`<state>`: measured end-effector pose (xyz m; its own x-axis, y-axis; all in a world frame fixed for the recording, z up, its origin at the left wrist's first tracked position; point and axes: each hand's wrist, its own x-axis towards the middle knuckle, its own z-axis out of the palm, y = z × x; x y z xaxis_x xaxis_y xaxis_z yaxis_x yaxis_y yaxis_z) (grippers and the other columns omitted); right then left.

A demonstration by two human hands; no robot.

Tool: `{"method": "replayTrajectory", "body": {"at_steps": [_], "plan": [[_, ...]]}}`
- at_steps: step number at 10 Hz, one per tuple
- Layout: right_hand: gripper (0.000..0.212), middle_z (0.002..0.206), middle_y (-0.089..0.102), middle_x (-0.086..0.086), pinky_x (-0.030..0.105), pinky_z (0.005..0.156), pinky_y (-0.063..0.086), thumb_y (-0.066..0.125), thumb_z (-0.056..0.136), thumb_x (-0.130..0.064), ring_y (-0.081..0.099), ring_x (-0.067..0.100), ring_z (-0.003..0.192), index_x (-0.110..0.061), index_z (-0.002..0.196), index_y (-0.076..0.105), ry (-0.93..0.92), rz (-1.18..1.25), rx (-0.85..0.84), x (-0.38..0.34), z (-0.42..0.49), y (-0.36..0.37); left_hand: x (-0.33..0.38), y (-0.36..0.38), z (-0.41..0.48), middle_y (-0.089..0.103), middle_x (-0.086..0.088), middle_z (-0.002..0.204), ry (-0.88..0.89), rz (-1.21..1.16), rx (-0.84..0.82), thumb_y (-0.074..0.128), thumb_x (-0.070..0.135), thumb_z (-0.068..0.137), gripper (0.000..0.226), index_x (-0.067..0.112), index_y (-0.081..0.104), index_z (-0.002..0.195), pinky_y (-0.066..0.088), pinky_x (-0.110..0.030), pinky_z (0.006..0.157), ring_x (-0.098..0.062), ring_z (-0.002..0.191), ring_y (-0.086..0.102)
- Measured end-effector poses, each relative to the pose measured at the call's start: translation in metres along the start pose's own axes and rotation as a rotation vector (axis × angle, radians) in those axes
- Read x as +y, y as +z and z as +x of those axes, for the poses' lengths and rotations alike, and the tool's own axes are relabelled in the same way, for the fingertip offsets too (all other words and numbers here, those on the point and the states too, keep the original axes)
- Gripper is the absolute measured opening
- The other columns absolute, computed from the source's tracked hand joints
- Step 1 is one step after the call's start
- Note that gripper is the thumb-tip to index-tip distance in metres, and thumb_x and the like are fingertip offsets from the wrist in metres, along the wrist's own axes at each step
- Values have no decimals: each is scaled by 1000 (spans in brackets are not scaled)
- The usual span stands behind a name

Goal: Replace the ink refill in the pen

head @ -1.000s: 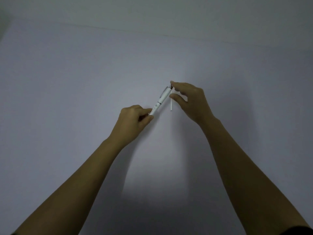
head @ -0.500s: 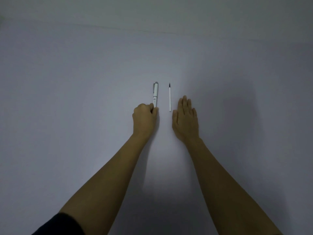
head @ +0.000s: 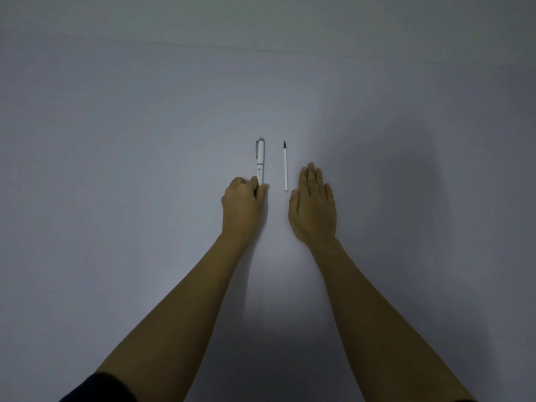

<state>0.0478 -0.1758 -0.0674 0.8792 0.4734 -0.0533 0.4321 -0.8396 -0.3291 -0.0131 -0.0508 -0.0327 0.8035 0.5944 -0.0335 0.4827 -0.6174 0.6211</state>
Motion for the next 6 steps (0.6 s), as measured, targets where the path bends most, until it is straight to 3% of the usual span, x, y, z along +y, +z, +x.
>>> {"method": "replayTrajectory", "body": {"at_steps": [2,4,6], "plan": [[52,156,17,12,38,116,10,30,97,-21,12,23,144,-4,144,16,-3,4,14,0,-1,0,-1,0,-2,43,-7,67,25,-16,14,56,22,91,28,-3,63,80,20,-18,46,-15,57,38],[51,155,17,13,37,116,8,30,97,-20,12,23,144,-3,143,16,-7,44,10,0,0,-2,-2,-1,-3,43,-9,67,36,-13,1,56,26,91,32,-2,59,75,28,-26,53,-19,59,40],[48,153,24,18,40,116,14,33,97,-16,19,26,143,1,141,25,10,183,24,-6,2,-24,6,-22,4,47,-15,64,58,-1,10,50,19,94,29,5,49,68,22,-24,45,-23,58,42]]}}
